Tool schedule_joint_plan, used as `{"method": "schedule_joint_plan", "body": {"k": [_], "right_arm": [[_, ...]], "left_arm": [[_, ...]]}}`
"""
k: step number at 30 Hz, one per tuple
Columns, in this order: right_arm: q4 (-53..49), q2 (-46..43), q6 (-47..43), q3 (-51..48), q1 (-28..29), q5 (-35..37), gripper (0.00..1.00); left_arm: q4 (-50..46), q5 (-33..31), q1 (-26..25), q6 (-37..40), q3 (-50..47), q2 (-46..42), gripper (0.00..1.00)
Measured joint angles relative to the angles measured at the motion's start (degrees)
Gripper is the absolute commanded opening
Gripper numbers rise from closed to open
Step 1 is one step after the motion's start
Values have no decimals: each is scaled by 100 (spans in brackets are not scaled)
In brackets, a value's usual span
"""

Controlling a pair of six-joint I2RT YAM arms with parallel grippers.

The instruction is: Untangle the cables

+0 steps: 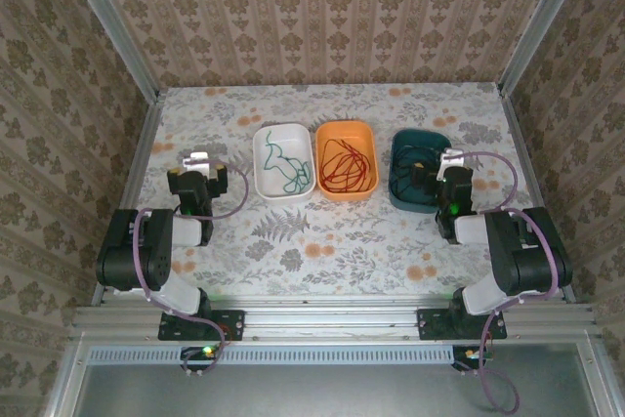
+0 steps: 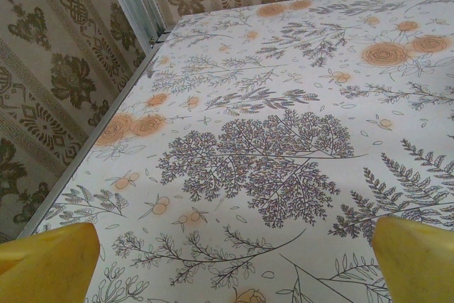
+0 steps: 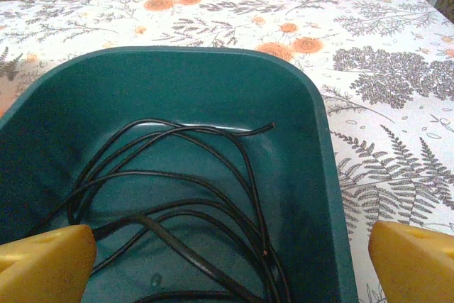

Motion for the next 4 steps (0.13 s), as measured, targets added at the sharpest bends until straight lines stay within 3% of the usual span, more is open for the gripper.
{"method": "schedule_joint_plan", "body": {"k": [4], "right_arm": [[7, 0, -2, 20, -9, -7, 100]], "left_arm": [[0, 0, 0, 0, 0, 0, 100]]}}
